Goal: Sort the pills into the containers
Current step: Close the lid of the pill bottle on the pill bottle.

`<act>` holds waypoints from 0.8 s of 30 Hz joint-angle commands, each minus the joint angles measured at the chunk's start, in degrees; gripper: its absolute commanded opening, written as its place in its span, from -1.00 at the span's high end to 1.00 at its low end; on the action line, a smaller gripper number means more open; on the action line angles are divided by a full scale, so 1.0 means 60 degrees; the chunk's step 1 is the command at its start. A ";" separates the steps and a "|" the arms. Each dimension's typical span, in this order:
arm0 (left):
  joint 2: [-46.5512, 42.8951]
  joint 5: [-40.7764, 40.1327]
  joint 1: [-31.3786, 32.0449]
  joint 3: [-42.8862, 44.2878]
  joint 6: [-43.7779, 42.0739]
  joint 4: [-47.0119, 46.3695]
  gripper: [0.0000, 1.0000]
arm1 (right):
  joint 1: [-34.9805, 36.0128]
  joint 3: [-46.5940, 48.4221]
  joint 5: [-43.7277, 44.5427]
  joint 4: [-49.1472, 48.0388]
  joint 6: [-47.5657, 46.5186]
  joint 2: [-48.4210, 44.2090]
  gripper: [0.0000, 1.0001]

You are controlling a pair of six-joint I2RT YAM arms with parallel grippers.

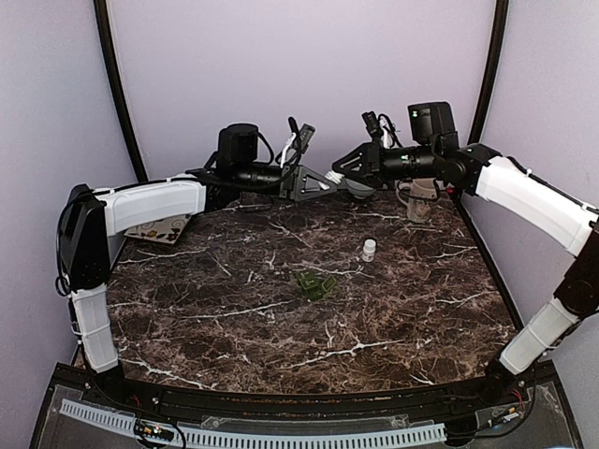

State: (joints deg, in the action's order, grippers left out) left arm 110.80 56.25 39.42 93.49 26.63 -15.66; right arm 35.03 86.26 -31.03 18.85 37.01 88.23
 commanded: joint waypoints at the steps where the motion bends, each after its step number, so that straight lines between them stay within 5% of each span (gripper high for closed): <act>1: -0.0729 -0.2103 0.1232 0.0335 -0.1233 -0.0364 1.00 | 0.0664 -0.0283 -0.1585 0.0065 0.0537 0.0726 1.00; 10: -0.1106 -0.3051 0.1326 -0.0099 -0.1842 -0.0296 1.00 | 0.0580 -0.0255 -0.1670 0.0209 0.0605 0.0652 1.00; 17: -0.1441 -0.3415 0.1326 -0.0661 -0.1831 -0.0500 1.00 | 0.0495 -0.0372 -0.1690 0.0161 0.0518 0.0575 0.62; 24: -0.1539 -0.3403 0.1326 -0.0829 -0.1846 -0.0433 1.00 | 0.0455 -0.0398 -0.1688 0.0119 0.0447 0.0584 0.49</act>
State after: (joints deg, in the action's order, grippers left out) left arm 105.49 34.87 44.34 88.27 17.34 -8.78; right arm 33.89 85.47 -32.71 19.29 39.42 89.71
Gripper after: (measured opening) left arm 0.256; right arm 0.245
